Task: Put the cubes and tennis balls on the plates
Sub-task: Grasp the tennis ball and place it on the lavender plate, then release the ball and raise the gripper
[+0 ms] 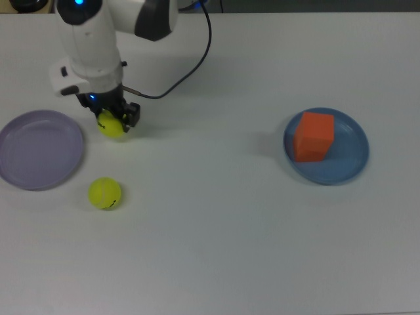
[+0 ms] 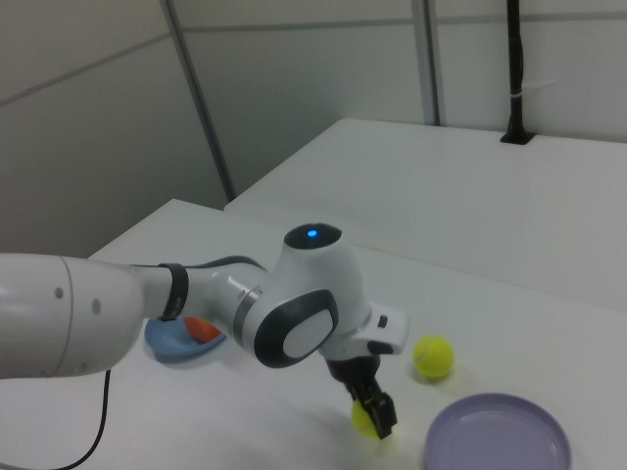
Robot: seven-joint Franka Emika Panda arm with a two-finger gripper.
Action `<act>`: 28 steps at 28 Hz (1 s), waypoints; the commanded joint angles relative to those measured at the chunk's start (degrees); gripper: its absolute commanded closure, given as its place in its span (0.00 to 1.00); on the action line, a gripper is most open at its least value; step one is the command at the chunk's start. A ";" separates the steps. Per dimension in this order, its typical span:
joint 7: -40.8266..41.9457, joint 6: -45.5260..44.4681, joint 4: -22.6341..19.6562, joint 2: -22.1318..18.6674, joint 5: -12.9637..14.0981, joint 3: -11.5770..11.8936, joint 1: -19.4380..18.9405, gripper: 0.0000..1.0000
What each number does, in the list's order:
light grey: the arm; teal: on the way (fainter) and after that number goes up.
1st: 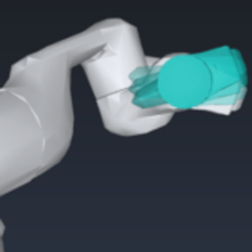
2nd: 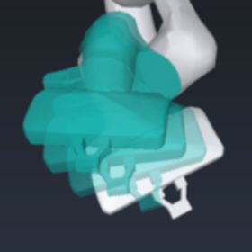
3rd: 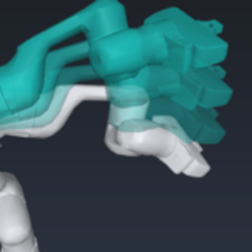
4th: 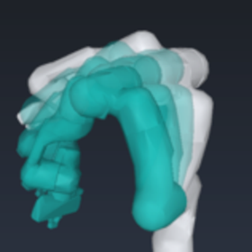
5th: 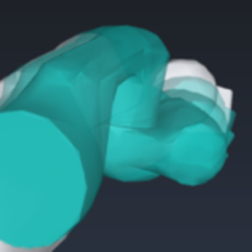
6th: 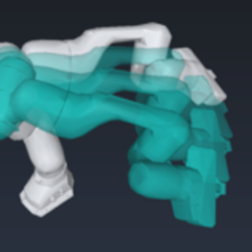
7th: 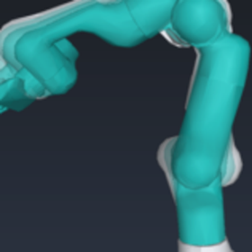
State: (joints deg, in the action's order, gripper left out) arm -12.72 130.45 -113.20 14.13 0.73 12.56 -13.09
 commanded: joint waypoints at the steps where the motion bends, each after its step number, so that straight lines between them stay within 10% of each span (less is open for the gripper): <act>1: 3.14 0.24 3.06 -2.27 1.64 4.48 -0.27 1.00; 13: 6.30 0.42 12.47 7.13 4.54 6.16 4.21 1.00; 24: 6.12 0.77 12.83 9.42 4.72 6.07 4.74 1.00; 25: 6.39 0.77 12.83 9.42 4.81 6.07 4.74 0.95; 27: 6.39 0.77 12.83 9.34 5.24 6.07 5.01 0.21; 28: 6.48 0.77 12.91 9.34 5.51 6.07 5.18 0.00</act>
State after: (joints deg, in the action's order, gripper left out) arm -7.59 130.64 -101.06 23.59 3.99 18.46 -8.40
